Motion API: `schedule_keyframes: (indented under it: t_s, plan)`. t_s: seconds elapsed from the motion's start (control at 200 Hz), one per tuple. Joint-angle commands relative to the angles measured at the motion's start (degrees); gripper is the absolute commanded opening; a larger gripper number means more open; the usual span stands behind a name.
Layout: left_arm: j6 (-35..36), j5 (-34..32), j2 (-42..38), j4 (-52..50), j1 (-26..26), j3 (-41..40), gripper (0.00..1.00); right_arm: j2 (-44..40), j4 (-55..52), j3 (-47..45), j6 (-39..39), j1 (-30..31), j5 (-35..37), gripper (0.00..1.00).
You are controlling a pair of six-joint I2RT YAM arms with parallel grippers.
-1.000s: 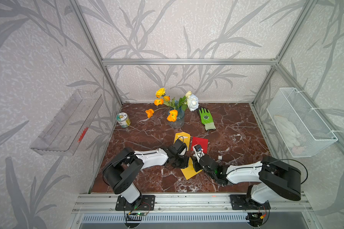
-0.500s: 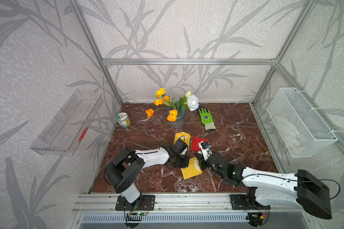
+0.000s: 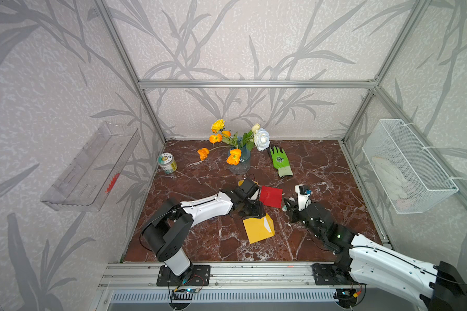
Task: Seal the envelope with a glue stick
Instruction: Apply the envelope at the center of the board.
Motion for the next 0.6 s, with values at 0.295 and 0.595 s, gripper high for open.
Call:
schedule_keyframes:
  t_s: [0.295,0.595]
  plan:
    - [2.62,0.42,7.03,-9.61,-2.92,10.44,0.56,-13.19,-8.14,-5.57,4.7,-0.55,3.5,0.0]
    - [2.53,-6.33,13.12,-16.42,-7.04,18.01,0.62,-23.2,-13.12,-8.83,5.81,-0.51,4.78,0.0]
